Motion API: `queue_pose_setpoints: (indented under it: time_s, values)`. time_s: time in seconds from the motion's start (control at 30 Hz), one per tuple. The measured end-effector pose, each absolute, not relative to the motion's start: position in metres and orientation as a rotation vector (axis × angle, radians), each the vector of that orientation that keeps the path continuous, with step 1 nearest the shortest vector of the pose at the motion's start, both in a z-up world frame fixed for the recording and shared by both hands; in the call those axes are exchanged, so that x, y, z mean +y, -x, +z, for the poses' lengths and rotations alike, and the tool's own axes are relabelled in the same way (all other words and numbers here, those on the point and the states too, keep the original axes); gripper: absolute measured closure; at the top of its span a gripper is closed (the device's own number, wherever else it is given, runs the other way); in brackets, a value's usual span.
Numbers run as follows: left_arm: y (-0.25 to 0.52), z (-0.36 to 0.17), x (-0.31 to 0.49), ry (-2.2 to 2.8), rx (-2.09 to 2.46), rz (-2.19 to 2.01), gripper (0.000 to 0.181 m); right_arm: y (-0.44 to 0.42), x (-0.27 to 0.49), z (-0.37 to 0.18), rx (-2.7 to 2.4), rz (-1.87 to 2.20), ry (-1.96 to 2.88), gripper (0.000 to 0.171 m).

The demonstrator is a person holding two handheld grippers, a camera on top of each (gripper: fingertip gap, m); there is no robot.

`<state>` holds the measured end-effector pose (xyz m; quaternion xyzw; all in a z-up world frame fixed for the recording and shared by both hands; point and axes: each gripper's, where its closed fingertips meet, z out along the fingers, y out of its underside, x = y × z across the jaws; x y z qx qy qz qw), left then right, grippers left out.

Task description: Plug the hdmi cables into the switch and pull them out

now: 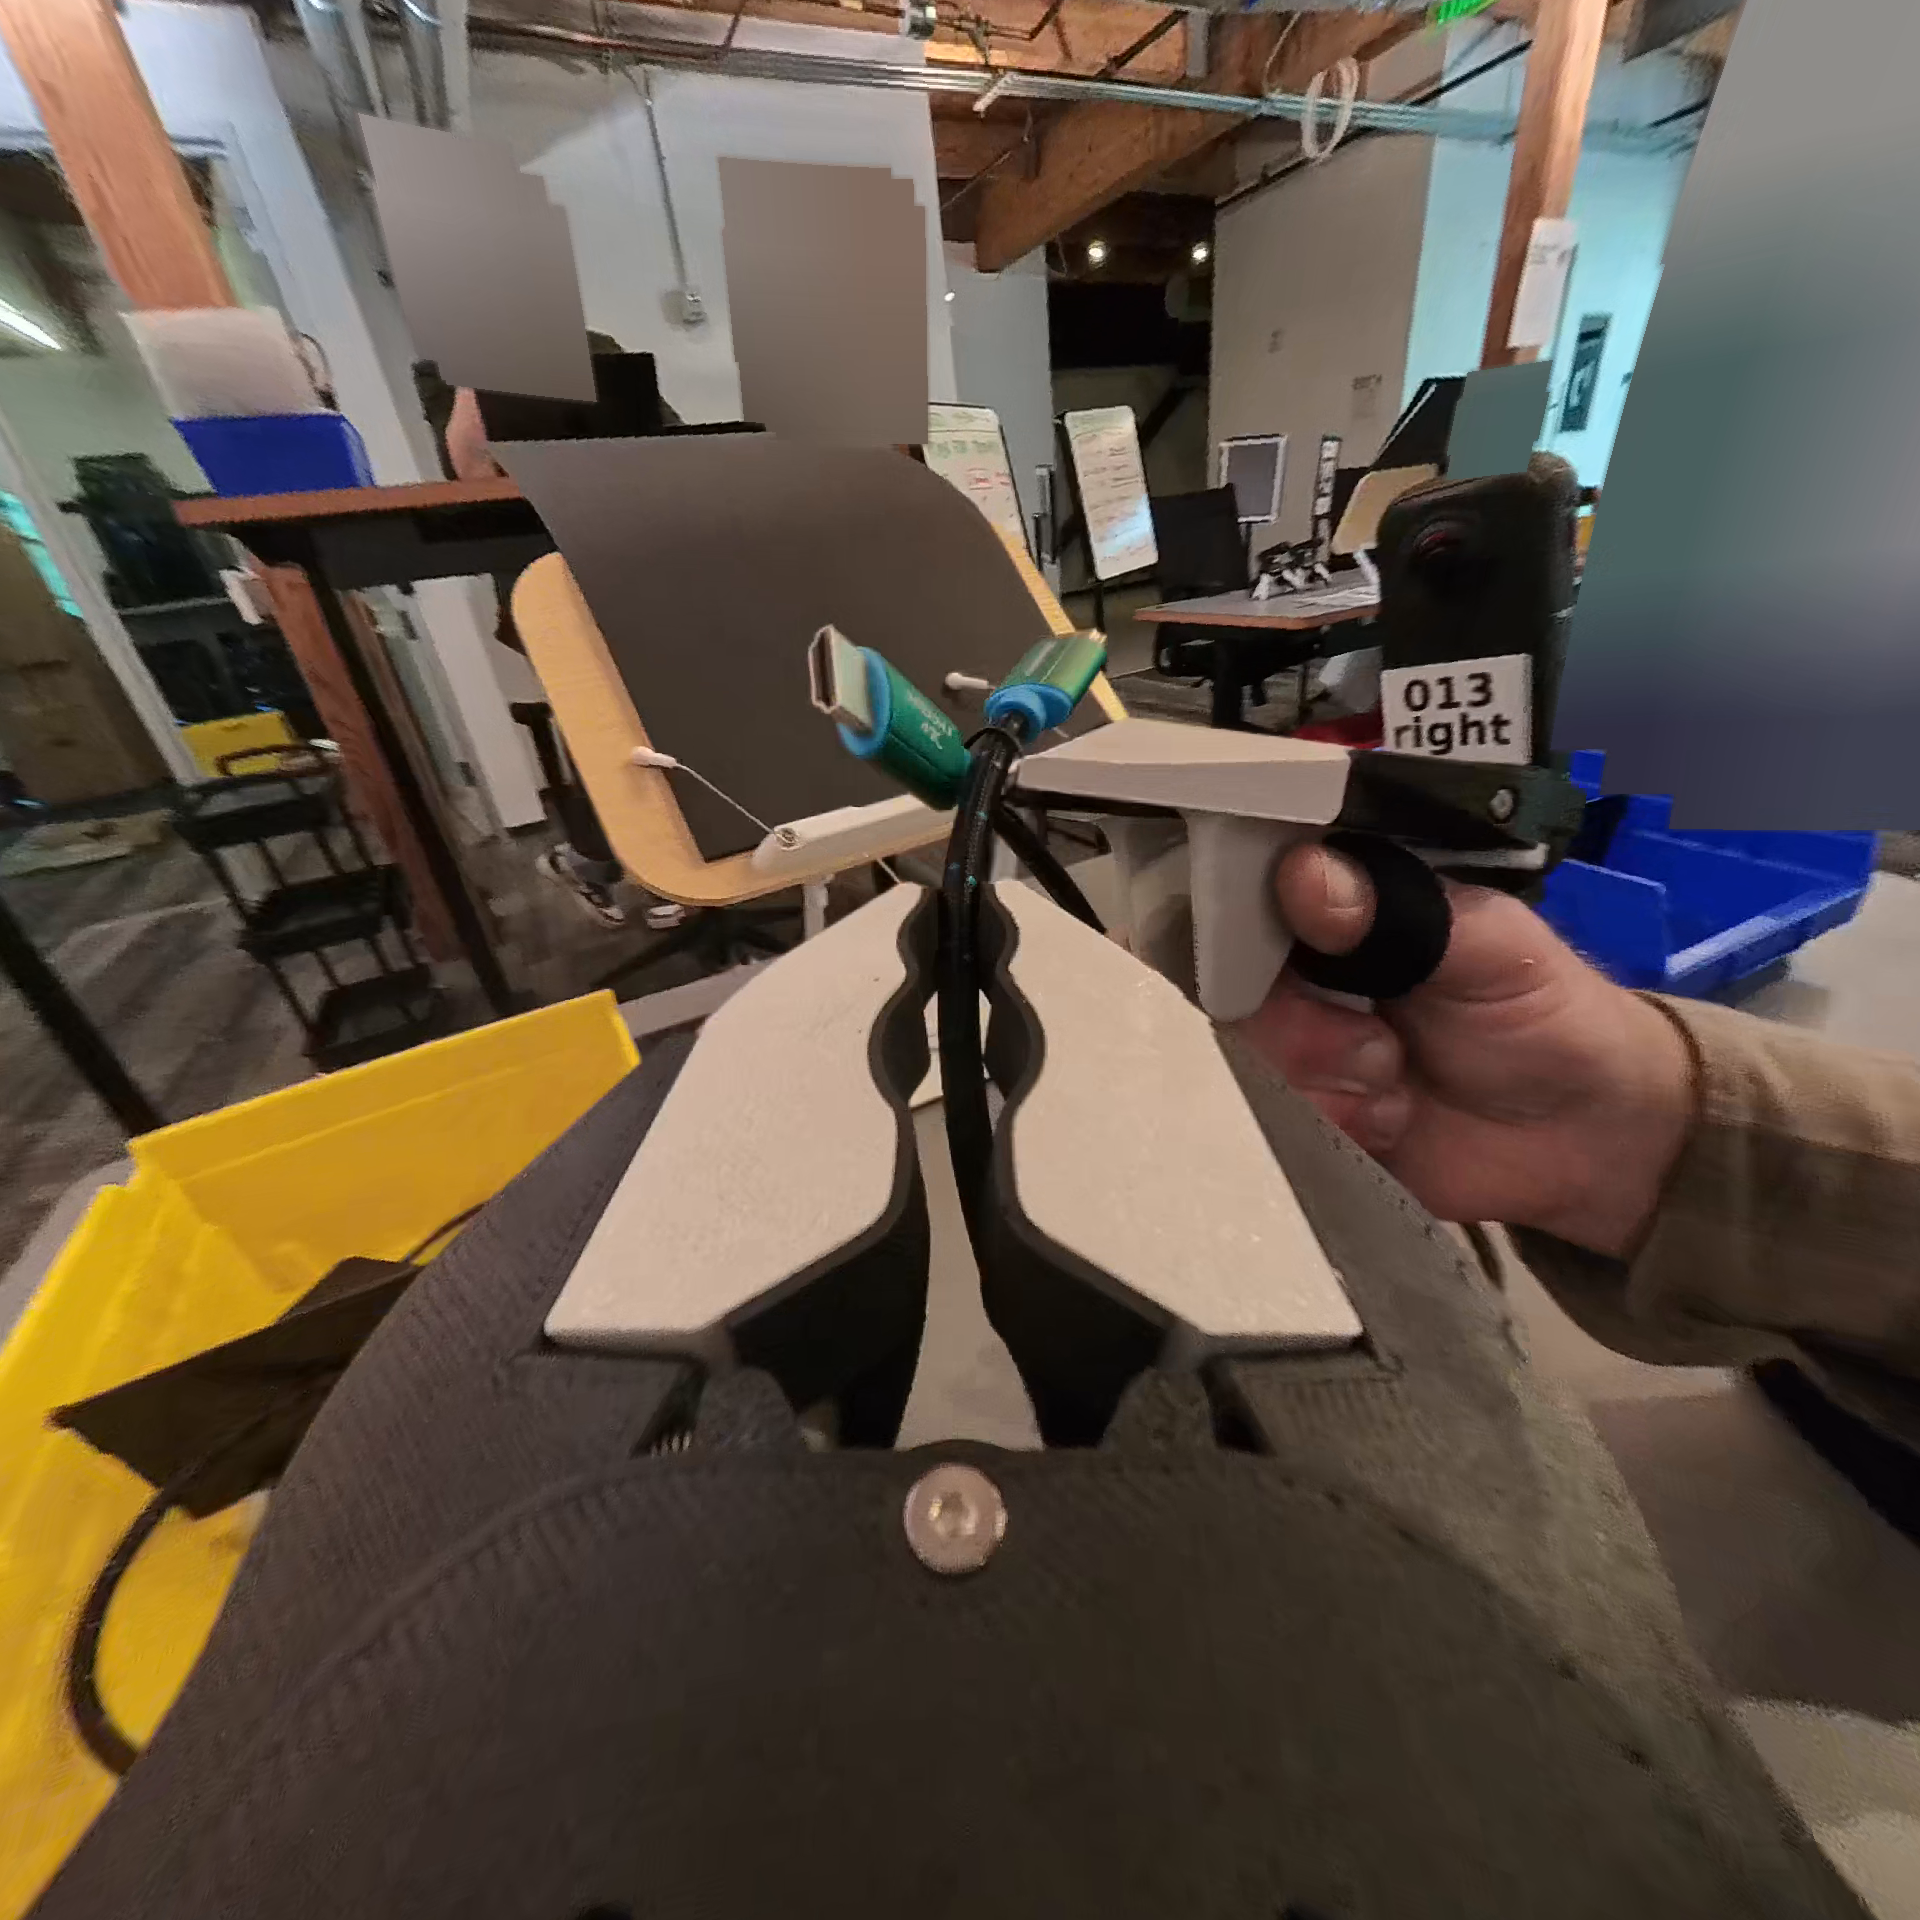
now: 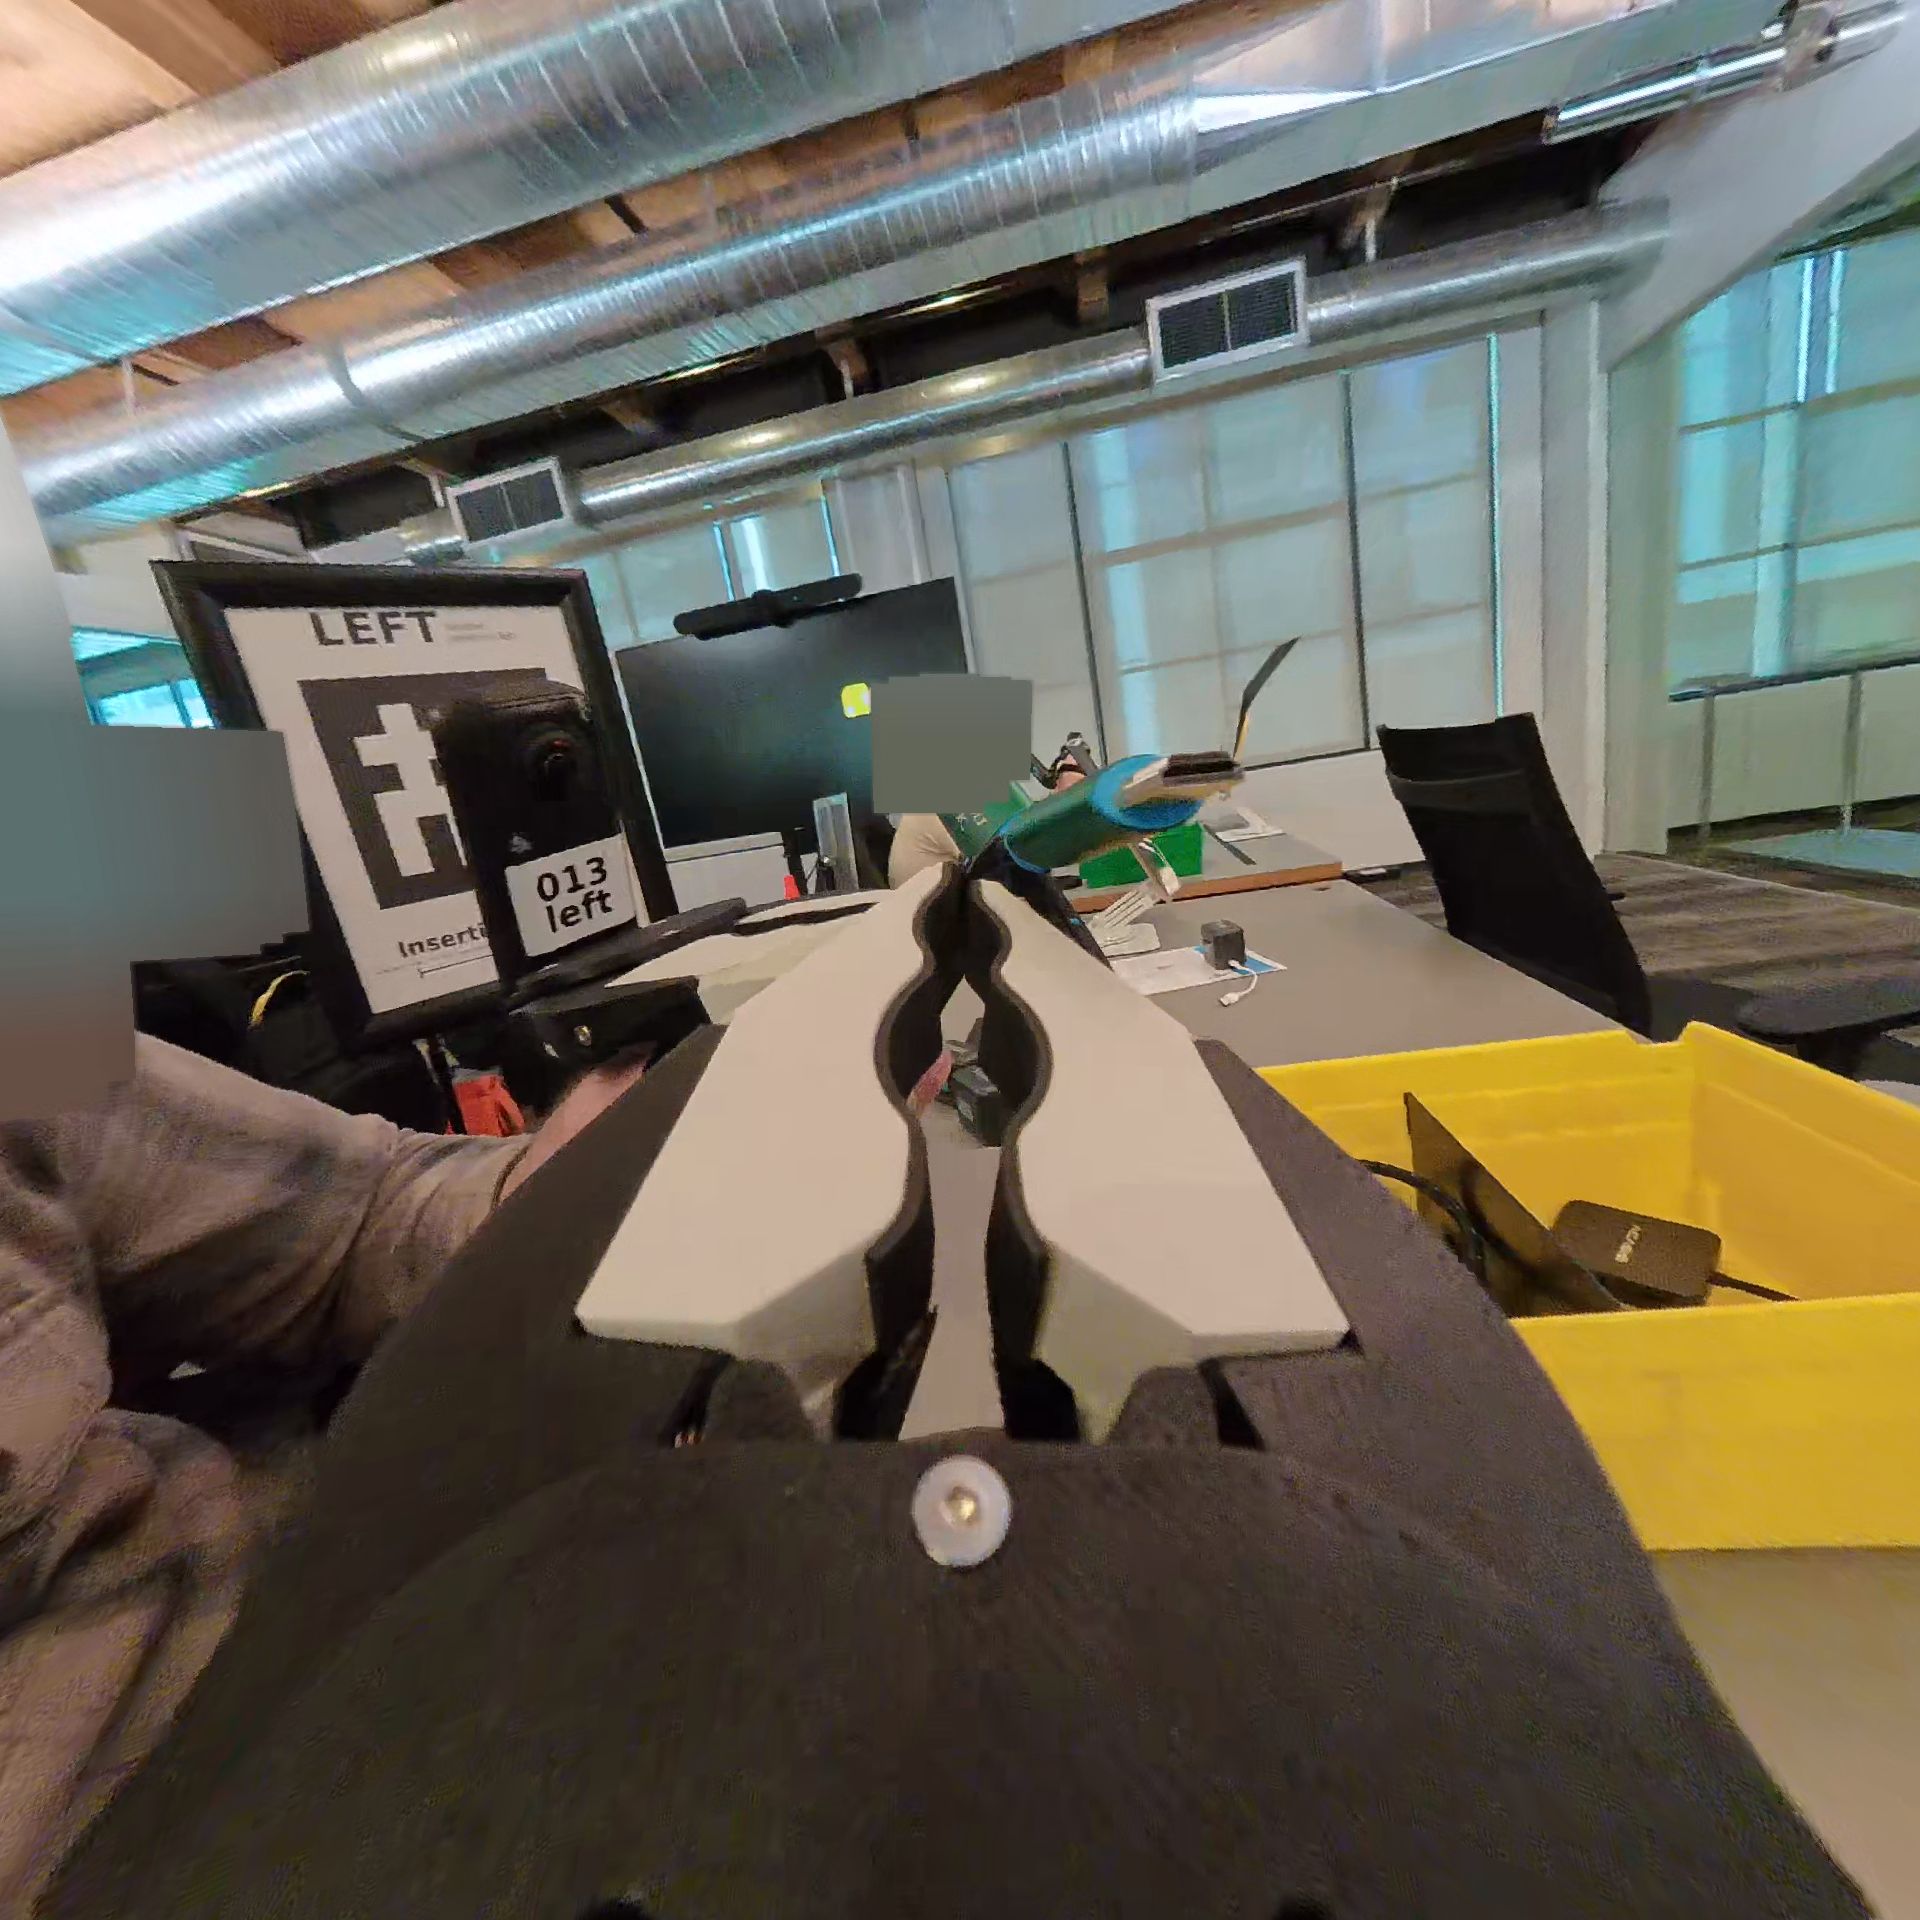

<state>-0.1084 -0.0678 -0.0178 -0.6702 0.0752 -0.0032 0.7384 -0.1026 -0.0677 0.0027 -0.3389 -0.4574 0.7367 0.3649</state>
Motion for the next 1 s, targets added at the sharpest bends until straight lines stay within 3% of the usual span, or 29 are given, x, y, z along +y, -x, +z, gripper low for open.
queue_pose_setpoints:
  time_s: [0.33,0.57,0.7,1.0]
  values:
    - [0.126,-0.017,-0.065,1.464,0.174,0.004,0.175,0.067,-0.094,0.016,-1.394,2.047,0.594,0.171]
    - [0.13,-0.009,-0.07,1.455,0.286,0.113,0.175,0.072,-0.112,-0.007,-1.647,1.729,0.569,0.171]
    - [0.134,-0.009,-0.07,1.472,0.286,0.082,0.175,0.078,-0.098,-0.064,-1.969,1.205,0.585,0.171]
    - [0.142,0.002,-0.071,1.503,0.319,0.105,0.175,0.061,-0.12,-0.172,-2.514,0.914,0.566,0.171]
